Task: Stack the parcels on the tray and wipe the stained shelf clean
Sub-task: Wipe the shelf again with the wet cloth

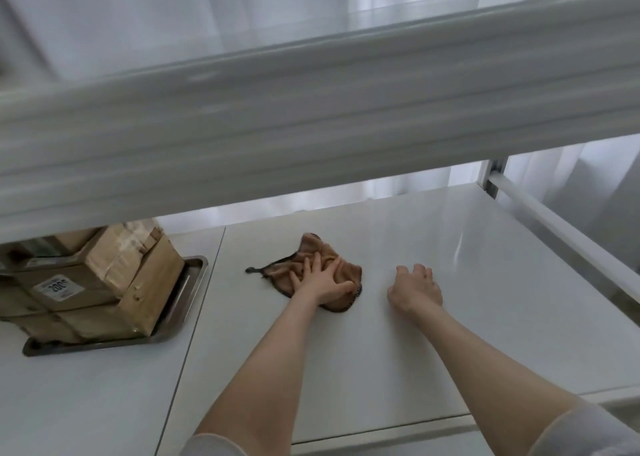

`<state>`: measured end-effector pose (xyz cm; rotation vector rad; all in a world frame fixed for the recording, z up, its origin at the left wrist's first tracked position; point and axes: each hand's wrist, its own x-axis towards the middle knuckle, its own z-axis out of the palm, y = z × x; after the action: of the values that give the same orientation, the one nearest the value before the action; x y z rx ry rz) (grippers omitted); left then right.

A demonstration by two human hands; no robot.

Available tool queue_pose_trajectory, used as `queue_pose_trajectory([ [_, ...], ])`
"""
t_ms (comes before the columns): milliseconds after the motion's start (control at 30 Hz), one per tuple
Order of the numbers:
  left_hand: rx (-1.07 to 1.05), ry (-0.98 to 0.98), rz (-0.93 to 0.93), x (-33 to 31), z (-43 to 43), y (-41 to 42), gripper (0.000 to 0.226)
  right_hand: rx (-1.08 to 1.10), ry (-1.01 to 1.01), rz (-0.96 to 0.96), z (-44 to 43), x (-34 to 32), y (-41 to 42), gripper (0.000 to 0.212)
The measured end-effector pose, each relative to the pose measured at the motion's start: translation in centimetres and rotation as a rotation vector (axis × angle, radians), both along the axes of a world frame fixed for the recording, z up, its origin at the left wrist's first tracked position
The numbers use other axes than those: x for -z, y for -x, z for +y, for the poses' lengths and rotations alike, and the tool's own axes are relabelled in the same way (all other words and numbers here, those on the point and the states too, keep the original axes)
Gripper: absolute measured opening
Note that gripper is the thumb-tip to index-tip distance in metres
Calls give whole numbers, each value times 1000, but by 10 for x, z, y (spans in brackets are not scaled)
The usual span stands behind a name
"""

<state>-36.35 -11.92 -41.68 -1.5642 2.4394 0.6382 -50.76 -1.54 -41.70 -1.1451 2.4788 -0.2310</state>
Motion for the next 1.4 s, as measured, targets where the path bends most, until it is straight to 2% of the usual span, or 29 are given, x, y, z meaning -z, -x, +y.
queue_pose_trajectory([
  [133,182,-43,42,-1,30,46,66,-23,-17,5,1,-1,1,46],
  [267,261,-12,57,-1,34,36,63,-28,-35,23,0,-4,1,44],
  [367,145,25,51,4,23,3,66,-15,-52,68,-2,-5,-4,42],
  [633,-394,33,19,2,-39,-96,81,-49,-50,93,-38,-14,-20,54],
  [733,-445,50,-20,3,-56,-102,83,-39,-97,78,-49,-15,-18,67],
  [833,-323,65,-22,3,-70,-74,74,-20,-172,94,-56,-14,-11,72],
  [967,-63,36,13,5,-76,-6,65,-14,-237,88,-64,-14,-8,62],
  [1100,231,20,25,2,-60,67,57,-24,-112,117,-66,-16,6,51],
  [1200,400,-40,67,1,-53,87,52,-10,-68,158,-65,-20,10,42],
  [1300,376,-91,207,-3,-62,65,54,-28,-42,209,-67,-22,8,40],
  [1400,212,111,140,1,-91,18,62,-55,-72,290,-68,-23,5,47],
])
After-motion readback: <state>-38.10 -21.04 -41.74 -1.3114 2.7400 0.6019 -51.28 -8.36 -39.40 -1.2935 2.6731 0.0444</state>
